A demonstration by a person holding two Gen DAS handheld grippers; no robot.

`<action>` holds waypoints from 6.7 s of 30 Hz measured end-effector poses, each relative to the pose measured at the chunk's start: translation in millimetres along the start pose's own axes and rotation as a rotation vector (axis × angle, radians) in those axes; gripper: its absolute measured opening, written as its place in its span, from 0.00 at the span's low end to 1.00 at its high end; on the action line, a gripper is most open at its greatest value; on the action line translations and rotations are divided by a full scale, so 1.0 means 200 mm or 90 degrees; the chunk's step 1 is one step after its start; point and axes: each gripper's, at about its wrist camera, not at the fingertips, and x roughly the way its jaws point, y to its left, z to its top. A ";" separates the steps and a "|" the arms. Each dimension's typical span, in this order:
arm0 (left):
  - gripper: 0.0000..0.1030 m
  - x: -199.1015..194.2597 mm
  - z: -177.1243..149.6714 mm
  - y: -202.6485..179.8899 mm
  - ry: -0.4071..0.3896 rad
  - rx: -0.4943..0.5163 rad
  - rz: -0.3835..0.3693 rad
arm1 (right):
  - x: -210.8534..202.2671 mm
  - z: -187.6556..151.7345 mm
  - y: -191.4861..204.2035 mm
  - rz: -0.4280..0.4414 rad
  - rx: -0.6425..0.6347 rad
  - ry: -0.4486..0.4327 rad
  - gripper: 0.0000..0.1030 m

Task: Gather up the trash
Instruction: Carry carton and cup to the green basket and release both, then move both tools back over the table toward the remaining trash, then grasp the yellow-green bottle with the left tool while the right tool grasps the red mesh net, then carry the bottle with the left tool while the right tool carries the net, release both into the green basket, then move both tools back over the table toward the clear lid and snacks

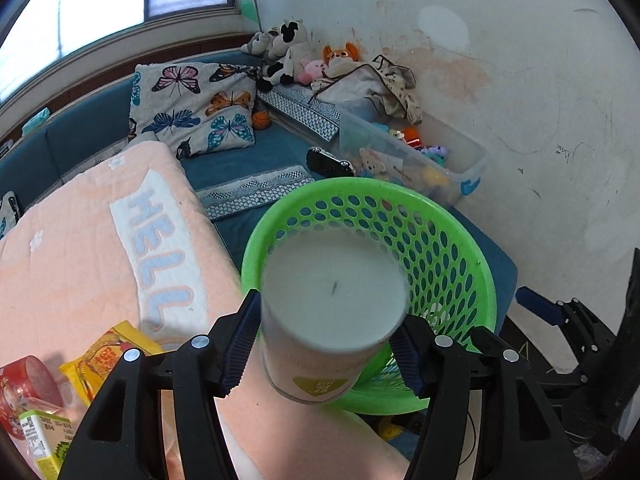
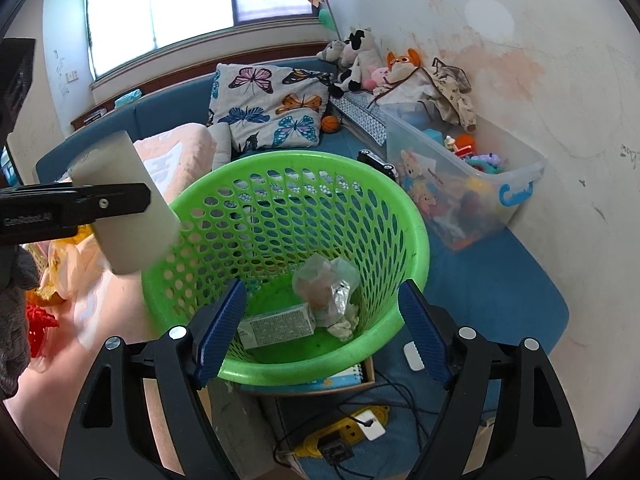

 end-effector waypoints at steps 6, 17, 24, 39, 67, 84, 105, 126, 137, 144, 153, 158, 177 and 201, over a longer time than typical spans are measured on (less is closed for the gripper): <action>0.64 0.01 -0.01 -0.01 0.003 -0.001 -0.005 | -0.03 0.00 -0.03 -0.003 0.010 -0.006 0.76; 0.70 -0.14 -0.02 0.04 -0.033 -0.019 -0.016 | -0.08 -0.01 0.01 0.010 0.009 -0.014 0.76; 0.70 -0.35 -0.07 0.12 -0.074 -0.035 -0.006 | -0.14 -0.01 0.06 0.020 -0.001 -0.022 0.76; 0.69 -0.83 -0.39 0.47 -0.145 -0.104 0.120 | -0.24 -0.03 0.43 0.115 -0.050 -0.019 0.77; 0.51 -0.55 -0.69 0.78 -0.029 -0.197 0.169 | -0.22 -0.16 0.72 0.183 -0.101 0.011 0.77; 0.47 -0.58 -0.74 0.81 -0.029 -0.232 0.136 | -0.24 -0.20 0.85 0.219 -0.124 0.022 0.77; 0.44 -0.87 -0.76 0.85 -0.096 -0.230 0.118 | -0.17 -0.21 1.26 0.316 -0.184 0.052 0.75; 0.44 -1.03 -0.69 0.84 -0.138 -0.213 0.112 | -0.23 -0.21 1.25 0.338 -0.179 0.041 0.35; 0.44 -1.04 -0.60 0.77 -0.148 -0.191 0.089 | -0.37 -0.09 1.06 0.318 -0.137 -0.016 0.34; 0.44 -0.98 -0.46 0.64 -0.144 -0.153 0.062 | -0.34 0.03 0.78 0.231 -0.104 -0.041 0.35; 0.44 -0.83 -0.28 0.49 -0.123 -0.128 0.025 | -0.12 0.11 0.35 0.097 -0.050 -0.016 0.36; 0.44 -0.73 -0.16 0.39 -0.115 -0.102 0.018 | -0.04 0.13 0.21 0.065 -0.024 -0.007 0.40; 0.44 -0.17 0.15 -0.01 -0.056 -0.038 -0.024 | 0.00 0.07 -0.04 0.056 0.024 -0.011 0.62; 0.47 0.00 0.18 -0.16 -0.036 -0.014 -0.048 | -0.03 -0.03 -0.09 0.050 0.049 0.001 0.64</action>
